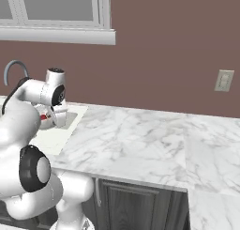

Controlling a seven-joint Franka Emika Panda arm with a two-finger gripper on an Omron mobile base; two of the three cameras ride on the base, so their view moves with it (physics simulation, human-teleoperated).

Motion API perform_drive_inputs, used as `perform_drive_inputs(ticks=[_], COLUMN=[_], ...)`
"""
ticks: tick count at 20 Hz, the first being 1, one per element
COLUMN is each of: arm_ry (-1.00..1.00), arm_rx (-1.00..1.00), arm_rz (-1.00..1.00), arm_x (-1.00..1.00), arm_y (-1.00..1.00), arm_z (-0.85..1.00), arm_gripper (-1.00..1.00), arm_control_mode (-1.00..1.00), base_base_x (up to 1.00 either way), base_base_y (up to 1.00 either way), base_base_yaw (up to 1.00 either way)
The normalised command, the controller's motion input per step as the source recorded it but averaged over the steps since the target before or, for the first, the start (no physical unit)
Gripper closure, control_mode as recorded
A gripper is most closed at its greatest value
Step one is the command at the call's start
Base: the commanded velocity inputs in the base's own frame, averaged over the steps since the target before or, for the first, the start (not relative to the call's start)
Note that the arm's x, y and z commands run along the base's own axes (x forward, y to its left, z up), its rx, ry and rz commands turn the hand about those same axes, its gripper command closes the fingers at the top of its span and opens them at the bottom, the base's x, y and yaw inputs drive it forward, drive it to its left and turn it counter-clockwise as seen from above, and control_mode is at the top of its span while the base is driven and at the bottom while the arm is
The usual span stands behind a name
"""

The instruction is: Dump the bell pepper and mushroom from the bowl so the bowl can be washed. Place the bowl in the sink after clearing the leftovers.

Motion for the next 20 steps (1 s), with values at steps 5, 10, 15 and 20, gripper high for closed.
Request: perform_drive_inputs(ticks=[5,10,15,20], arm_ry=[-0.03,0.00,0.00,0.00], arm_rx=[-0.05,-0.19,-0.27,-0.16], arm_rz=[0.00,0.00,0.00,0.00], arm_x=[0.06,0.38,0.52,0.18], arm_y=[0.78,0.57,0.40,0.16], arm_z=[-0.44,-0.18,-0.14,-0.14], arm_gripper=[1.00,1.00,1.00,1.00], arm_control_mode=[-1.00,-1.00,-1.00,-1.00], base_base_x=[0.00,0.00,0.00,0.00], base_base_y=[0.00,0.00,0.00,0.00], base_base_yaw=[0.00,0.00,0.00,0.00])
